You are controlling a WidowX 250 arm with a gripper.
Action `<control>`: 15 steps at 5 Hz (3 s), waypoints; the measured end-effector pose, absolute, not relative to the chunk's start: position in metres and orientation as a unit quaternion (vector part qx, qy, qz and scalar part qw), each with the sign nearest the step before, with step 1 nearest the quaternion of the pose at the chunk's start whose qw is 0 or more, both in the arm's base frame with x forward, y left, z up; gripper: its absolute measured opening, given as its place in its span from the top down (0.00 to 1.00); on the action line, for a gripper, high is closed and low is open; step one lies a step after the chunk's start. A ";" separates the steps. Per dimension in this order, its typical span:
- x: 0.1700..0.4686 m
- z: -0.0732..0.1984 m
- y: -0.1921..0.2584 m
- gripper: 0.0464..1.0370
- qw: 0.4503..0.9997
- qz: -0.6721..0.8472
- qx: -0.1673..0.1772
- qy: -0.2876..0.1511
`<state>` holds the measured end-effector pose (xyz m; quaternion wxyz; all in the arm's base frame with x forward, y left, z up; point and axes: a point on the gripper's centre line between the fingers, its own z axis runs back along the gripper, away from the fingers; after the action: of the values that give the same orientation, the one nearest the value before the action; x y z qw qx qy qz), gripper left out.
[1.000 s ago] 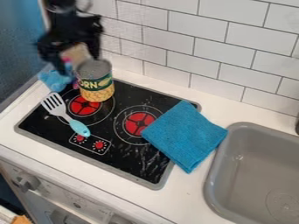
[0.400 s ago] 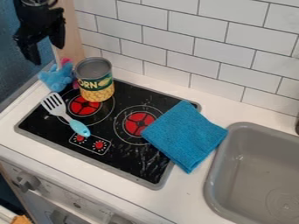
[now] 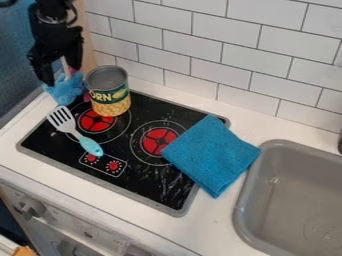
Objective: Placed the blue stuffed toy in the middle part of the stove
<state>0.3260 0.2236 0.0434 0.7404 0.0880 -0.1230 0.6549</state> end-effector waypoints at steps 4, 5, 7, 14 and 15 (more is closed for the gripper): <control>0.345 0.015 0.216 0.36 0.743 0.659 0.029 -0.116; 0.345 0.016 0.219 0.66 0.740 0.660 0.035 -0.124; 0.340 0.017 0.216 0.84 0.741 0.659 0.043 -0.125; 0.274 0.120 0.049 0.85 0.773 0.612 -0.017 -0.167; 0.278 0.085 0.044 0.85 0.771 0.624 -0.015 -0.128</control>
<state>0.2784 0.0439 0.0847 0.7710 -0.0145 -0.1279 0.6237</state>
